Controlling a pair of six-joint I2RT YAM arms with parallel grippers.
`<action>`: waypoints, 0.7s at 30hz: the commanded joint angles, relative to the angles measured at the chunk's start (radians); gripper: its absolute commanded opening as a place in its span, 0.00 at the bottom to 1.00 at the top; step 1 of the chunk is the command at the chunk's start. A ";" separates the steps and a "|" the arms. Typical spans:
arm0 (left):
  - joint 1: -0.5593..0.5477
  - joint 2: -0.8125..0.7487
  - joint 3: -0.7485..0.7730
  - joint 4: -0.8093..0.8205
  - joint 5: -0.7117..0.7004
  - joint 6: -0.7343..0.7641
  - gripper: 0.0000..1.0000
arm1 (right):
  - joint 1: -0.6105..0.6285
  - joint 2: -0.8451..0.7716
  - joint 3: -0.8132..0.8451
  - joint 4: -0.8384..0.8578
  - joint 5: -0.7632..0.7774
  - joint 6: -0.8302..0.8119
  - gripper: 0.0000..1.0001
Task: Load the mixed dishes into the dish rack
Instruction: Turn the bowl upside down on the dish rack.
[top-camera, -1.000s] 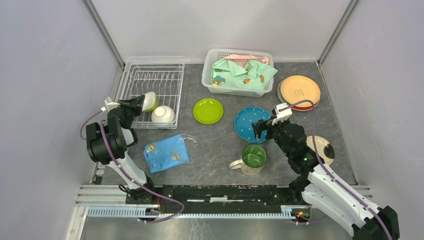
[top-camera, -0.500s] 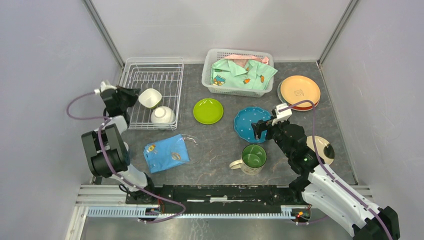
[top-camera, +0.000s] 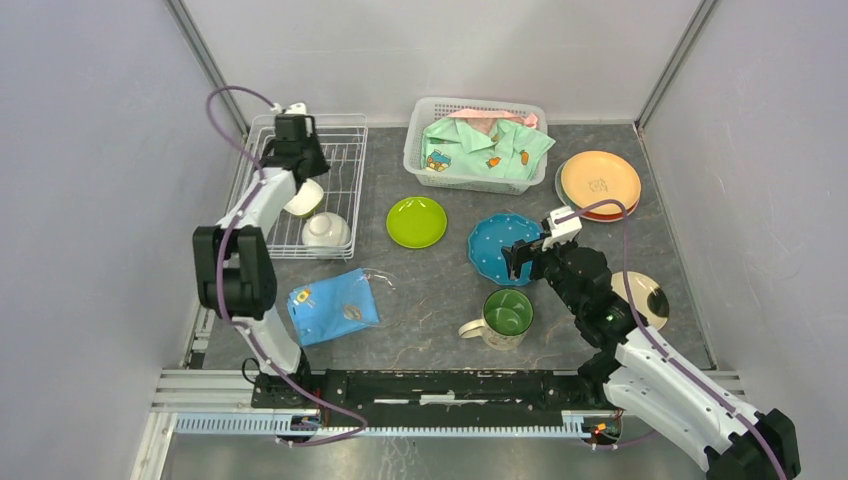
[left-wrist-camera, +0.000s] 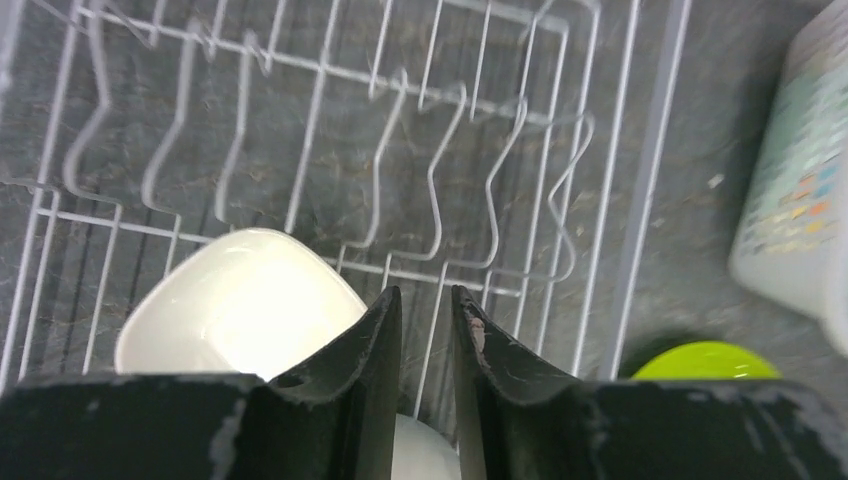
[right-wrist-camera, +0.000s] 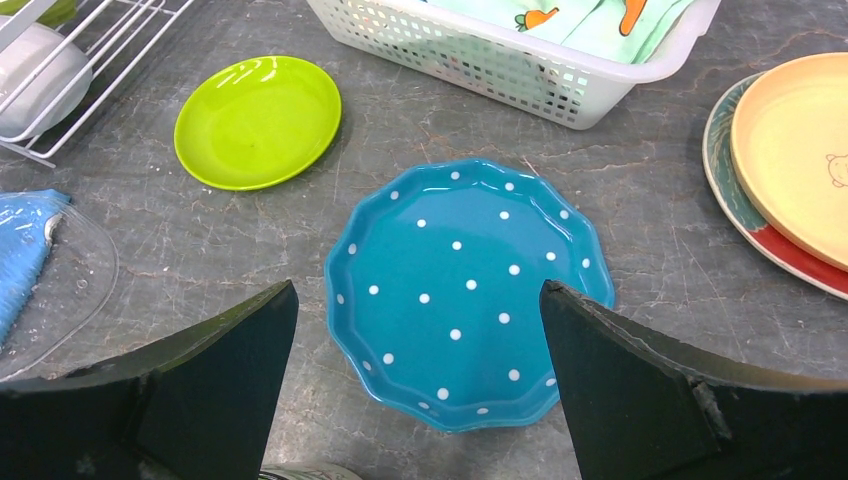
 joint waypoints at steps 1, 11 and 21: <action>-0.074 0.096 0.102 -0.192 -0.149 0.188 0.32 | 0.005 0.009 0.007 0.028 0.002 -0.008 0.98; -0.159 0.197 0.159 -0.248 -0.347 0.267 0.37 | 0.005 0.035 0.009 0.043 -0.002 -0.007 0.98; -0.172 0.221 0.149 -0.244 -0.367 0.303 0.42 | 0.005 0.044 0.005 0.050 -0.002 -0.006 0.98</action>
